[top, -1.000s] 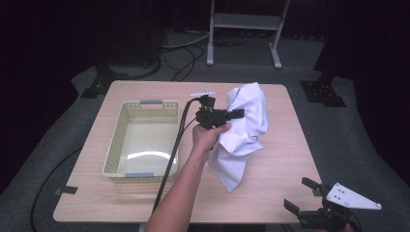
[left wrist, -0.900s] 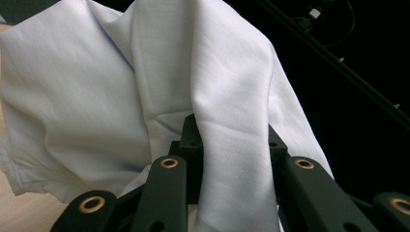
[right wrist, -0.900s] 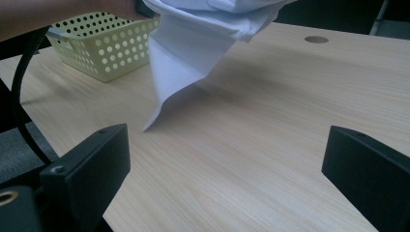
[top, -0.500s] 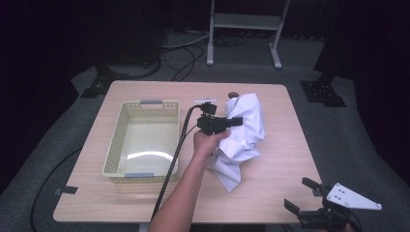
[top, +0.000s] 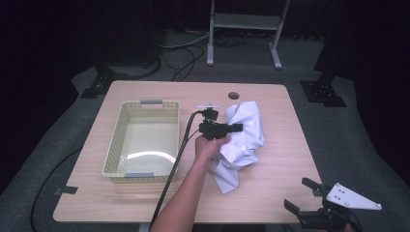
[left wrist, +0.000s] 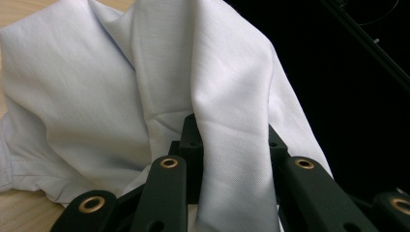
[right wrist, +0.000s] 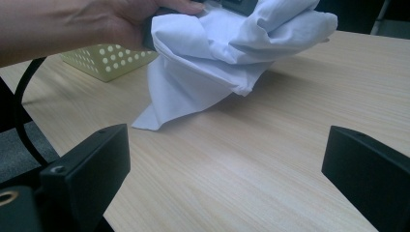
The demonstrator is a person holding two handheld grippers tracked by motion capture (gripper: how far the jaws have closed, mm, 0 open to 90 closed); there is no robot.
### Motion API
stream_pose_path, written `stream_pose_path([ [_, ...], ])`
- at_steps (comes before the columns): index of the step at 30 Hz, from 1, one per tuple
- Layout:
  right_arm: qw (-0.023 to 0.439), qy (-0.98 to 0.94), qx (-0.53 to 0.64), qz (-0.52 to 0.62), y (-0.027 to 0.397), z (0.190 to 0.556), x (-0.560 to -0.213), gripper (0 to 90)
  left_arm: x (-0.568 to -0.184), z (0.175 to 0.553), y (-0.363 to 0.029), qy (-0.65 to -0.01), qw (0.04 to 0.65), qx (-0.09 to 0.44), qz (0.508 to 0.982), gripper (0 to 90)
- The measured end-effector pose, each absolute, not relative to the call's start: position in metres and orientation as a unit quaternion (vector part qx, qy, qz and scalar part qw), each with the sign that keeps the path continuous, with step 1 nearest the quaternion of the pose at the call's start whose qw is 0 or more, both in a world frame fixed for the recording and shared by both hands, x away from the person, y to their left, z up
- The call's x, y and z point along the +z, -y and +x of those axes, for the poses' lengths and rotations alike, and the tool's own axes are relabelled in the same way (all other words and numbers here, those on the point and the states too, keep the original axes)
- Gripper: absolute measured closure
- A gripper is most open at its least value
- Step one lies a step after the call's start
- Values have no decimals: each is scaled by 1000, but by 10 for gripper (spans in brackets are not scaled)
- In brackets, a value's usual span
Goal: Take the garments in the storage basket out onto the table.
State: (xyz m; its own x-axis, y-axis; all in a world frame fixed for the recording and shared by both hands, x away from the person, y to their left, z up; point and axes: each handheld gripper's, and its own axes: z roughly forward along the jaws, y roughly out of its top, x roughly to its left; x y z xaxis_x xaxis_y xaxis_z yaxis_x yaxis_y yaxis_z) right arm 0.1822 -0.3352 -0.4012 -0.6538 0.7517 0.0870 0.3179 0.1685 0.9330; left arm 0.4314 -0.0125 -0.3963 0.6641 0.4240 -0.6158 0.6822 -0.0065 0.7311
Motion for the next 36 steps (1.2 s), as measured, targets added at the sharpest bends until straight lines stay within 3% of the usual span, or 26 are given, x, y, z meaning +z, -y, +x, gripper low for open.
stream_pose_path([
  [24, 202, -738, 533, 362, 335, 182, -402, 30, -419, 430, 21, -416, 558, -114, 709, 707],
  [36, 197, -739, 532, 363, 334, 183, -404, 30, -423, 431, 24, -423, 555, -121, 706, 630],
])
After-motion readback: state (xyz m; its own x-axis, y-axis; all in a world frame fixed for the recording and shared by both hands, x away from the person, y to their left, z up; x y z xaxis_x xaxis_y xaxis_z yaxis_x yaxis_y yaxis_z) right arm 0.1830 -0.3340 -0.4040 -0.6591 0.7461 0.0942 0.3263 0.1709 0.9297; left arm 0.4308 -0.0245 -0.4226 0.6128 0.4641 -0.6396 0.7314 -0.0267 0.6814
